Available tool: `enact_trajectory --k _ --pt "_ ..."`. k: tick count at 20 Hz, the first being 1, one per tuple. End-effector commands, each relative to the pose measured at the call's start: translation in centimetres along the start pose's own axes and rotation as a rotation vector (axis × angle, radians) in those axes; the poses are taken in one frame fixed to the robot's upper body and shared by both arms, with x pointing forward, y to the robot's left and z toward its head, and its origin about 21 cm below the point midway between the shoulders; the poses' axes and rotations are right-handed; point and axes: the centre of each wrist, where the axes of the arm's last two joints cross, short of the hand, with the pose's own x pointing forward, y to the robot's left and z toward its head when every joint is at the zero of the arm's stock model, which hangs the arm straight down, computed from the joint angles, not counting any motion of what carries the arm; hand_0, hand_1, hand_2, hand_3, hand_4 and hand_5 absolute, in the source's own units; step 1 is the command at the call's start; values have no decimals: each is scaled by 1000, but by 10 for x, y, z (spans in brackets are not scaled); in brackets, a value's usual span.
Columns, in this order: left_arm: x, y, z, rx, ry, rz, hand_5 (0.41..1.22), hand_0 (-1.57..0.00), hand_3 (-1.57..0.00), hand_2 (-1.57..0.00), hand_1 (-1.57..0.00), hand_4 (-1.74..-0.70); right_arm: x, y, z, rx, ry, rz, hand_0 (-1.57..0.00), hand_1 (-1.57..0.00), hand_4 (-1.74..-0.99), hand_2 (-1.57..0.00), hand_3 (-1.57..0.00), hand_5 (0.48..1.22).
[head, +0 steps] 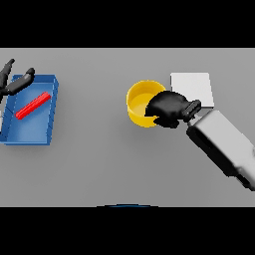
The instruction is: Pick up the red beaker and tilt it to pour out 1 green nut into yellow bowl. Pick up the yellow bowl and place it on the metallic measuring scale.
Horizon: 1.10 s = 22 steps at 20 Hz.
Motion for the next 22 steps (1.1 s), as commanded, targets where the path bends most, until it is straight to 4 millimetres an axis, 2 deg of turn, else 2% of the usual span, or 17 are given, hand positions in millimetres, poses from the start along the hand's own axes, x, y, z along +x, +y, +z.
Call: enact_trajectory --k 1,4,7,14,17,19,22 --pt "2 1 1 4 2 3 704 1 1 1 1 -800 -4 -2 7 -7 18 -13 -1520 -1567 -1740 -1520 -1179 1219" --pt "0 2 2 3 8 20 717 1 1 1 1 -820 -20 -7 17 -50 109 -11 -1545 -1569 -1740 -1487 -1183 1220" --pt "3 4 3 11 13 26 733 1 1 1 1 -834 -45 -18 25 -113 157 -8 -1558 -1570 -1741 -1528 -1159 1221" --pt "4 3 10 14 43 25 760 1 1 1 1 -852 -97 -10 30 -166 312 -53 -1568 -1571 -1741 -1553 -1154 1221" --pt "2 7 14 19 50 35 768 1 1 1 1 -858 -112 1 25 -156 363 -88 -1570 -1571 -1741 -1533 -1159 1221" --pt "4 3 12 14 62 34 779 1 1 1 1 -865 -123 8 27 -154 376 -107 -1570 -1571 -1741 -1500 -1181 1221" --pt "11 -2 12 8 54 22 797 1 1 1 1 -863 -130 19 24 -148 382 -122 -1571 -1571 -1741 -1428 -1290 1221"
